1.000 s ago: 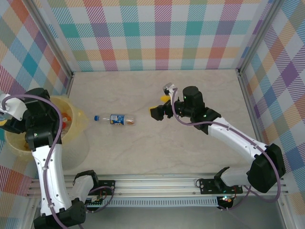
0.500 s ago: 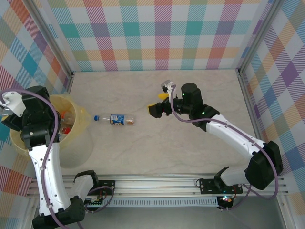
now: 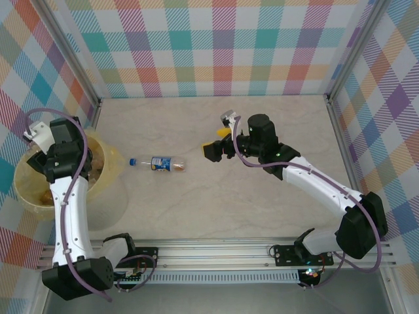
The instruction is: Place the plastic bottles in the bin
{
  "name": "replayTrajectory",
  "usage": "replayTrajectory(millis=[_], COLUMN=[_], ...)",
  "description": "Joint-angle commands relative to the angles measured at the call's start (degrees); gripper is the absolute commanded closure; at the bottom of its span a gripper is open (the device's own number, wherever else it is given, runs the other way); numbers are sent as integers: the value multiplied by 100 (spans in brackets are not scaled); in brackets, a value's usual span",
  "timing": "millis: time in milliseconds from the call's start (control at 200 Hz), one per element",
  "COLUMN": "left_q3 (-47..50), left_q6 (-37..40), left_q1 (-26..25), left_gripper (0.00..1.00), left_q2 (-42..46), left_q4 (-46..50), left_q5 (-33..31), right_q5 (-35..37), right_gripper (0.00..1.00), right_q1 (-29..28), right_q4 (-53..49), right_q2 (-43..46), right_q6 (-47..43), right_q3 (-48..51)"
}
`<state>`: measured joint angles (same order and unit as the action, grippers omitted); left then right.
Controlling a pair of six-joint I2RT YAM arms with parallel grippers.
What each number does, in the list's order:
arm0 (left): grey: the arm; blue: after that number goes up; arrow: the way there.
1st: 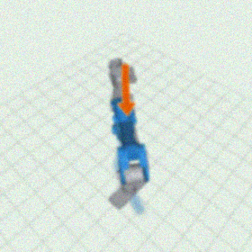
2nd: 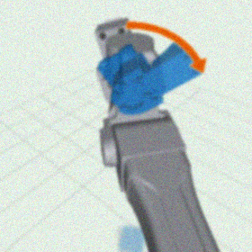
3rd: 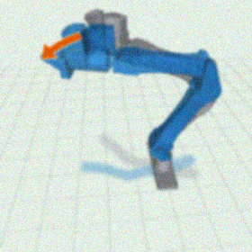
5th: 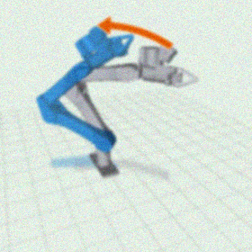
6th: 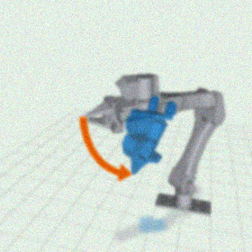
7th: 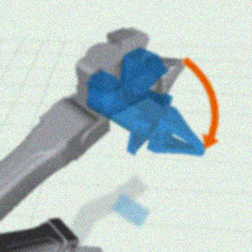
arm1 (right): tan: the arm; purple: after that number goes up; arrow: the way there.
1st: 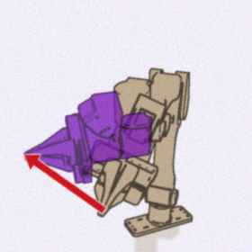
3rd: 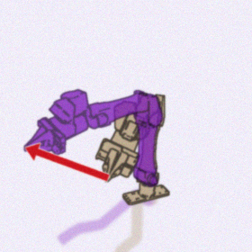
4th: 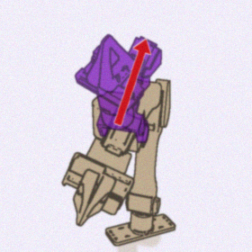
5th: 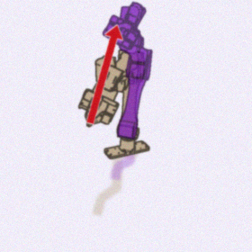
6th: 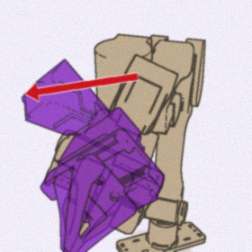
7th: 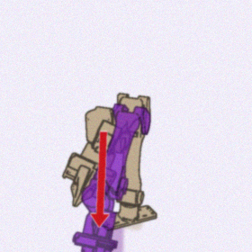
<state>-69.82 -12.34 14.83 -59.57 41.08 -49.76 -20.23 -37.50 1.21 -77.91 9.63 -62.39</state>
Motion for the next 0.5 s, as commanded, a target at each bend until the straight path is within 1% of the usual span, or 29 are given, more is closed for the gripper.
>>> replayTrajectory(millis=[0, 80, 130, 175, 255, 320, 415, 495], left_q3=[566, 494, 321, 171, -222, -647, -1248, -1637], left_q6=[-305, -540, -677, -691, -674, -677, -743, -837], left_q1=[35, 35, 34, 36, 34, 23, 22, 27], left_gripper=[47, 37, 26, 19, 11, 7, 1, 0], left_q2=[-30, -114, -168, -144, -38, 39, 146, 144], left_q4=[632, 862, 1086, 1183, 1377, 1578, 1780, 1859], left_q5=[405, 398, 344, 354, 577, 961, 1782, 2463], right_q5=[-61, -86, -82, -82, -57, -46, -49, -56], right_gripper=[0, 0, 0, 0, 0, 0, 0, 0], right_q1=[-39, -39, -39, -39, -39, -47, -47, -47], right_q4=[105, 103, 91, 76, 62, 67, 96, 107], right_q2=[-6, -15, -6, -5, -2, -5, -42, -74], right_q6=[47, 41, 15, -2, -29, -34, 25, 72], right_q3=[-168, -175, -177, -177, -169, -167, -168, -184])
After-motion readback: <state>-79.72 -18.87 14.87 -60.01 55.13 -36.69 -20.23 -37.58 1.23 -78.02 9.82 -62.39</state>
